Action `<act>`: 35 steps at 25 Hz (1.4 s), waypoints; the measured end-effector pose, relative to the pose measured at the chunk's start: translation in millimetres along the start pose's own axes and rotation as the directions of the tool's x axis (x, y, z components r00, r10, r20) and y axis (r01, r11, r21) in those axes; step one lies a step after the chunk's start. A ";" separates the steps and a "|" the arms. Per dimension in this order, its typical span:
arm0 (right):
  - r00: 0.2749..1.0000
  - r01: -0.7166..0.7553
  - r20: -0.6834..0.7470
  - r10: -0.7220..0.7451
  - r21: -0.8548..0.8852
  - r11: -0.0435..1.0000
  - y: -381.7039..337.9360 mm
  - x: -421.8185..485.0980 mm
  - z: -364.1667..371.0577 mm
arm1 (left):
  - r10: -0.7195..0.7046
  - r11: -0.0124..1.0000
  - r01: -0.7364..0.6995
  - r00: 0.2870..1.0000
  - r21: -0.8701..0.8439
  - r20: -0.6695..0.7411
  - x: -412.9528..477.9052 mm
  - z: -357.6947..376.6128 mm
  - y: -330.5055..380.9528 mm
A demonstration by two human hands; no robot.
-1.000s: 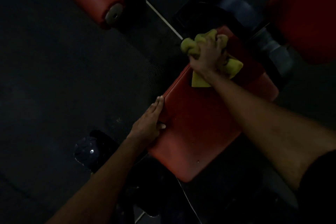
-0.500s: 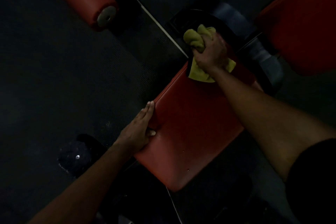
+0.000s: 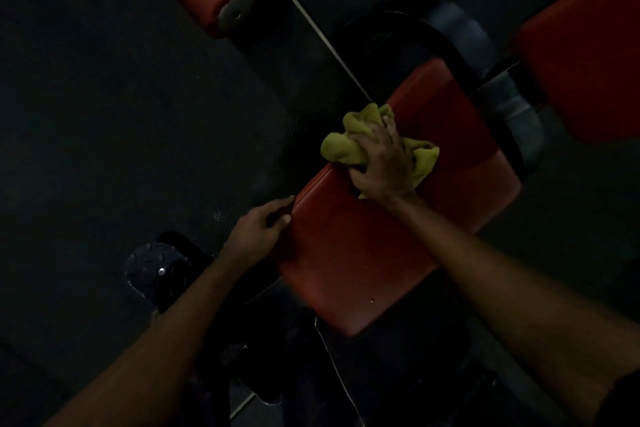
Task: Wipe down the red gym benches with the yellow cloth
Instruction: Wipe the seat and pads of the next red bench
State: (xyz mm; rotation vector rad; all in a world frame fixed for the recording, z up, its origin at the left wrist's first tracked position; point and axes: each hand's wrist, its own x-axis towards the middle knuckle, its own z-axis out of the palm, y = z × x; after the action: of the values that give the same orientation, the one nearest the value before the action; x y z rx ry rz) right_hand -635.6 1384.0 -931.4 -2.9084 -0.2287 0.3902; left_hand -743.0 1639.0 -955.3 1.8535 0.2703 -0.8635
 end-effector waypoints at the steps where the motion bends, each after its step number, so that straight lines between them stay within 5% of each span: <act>1: 1.000 -0.003 -0.005 0.003 0.019 1.000 1.1 5.6 -1.2 | -0.060 0.995 0.061 0.998 -0.080 0.008 -3.8 -3.6 -9.7; 5: 0.974 -0.216 -0.057 0.220 0.067 0.974 -34.4 -9.5 6.1 | -0.202 0.930 0.229 0.972 -0.286 0.121 -16.0 -18.7 -29.1; 8: 0.994 -0.091 0.068 0.086 0.068 0.994 -76.7 -71.5 25.3 | -0.292 0.870 0.316 0.949 -0.379 0.122 -21.7 -17.8 -21.3; 11: 0.992 0.036 0.115 -0.043 0.057 0.998 -82.8 -93.4 28.4 | -0.370 0.653 0.368 0.918 -0.662 0.144 -23.8 -16.2 -18.6; 14: 0.995 -0.058 0.083 0.052 0.077 0.995 -94.4 -74.5 28.2 | -0.482 0.445 0.310 0.874 -0.840 0.067 -26.0 -22.4 -34.9; 16: 0.993 -0.113 0.035 0.111 0.062 0.992 -116.6 -79.0 34.5 | -0.496 0.482 0.295 0.868 -0.825 0.020 -29.3 -24.3 -43.4; 23: 0.971 0.217 0.098 -0.219 0.034 0.976 -130.6 -133.8 49.9 | -0.433 0.674 0.270 0.899 -0.688 -0.071 -39.1 -48.3 -37.7; 28: 0.843 0.515 0.202 -0.499 -0.035 0.856 -112.0 -165.8 58.6 | -0.245 0.899 0.190 0.965 -0.395 -0.095 -29.0 -39.3 -27.6; 35: 0.966 0.203 0.156 -0.205 0.025 0.979 -62.3 -235.4 60.6 | -0.132 0.991 0.132 0.991 0.005 0.023 -31.1 4.2 -10.1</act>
State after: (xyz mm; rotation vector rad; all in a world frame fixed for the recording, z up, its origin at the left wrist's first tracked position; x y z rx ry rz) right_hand -884.5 1413.0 -917.9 -2.8099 -0.5440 0.5842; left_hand -772.7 1645.9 -942.5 1.8434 0.3810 -0.9753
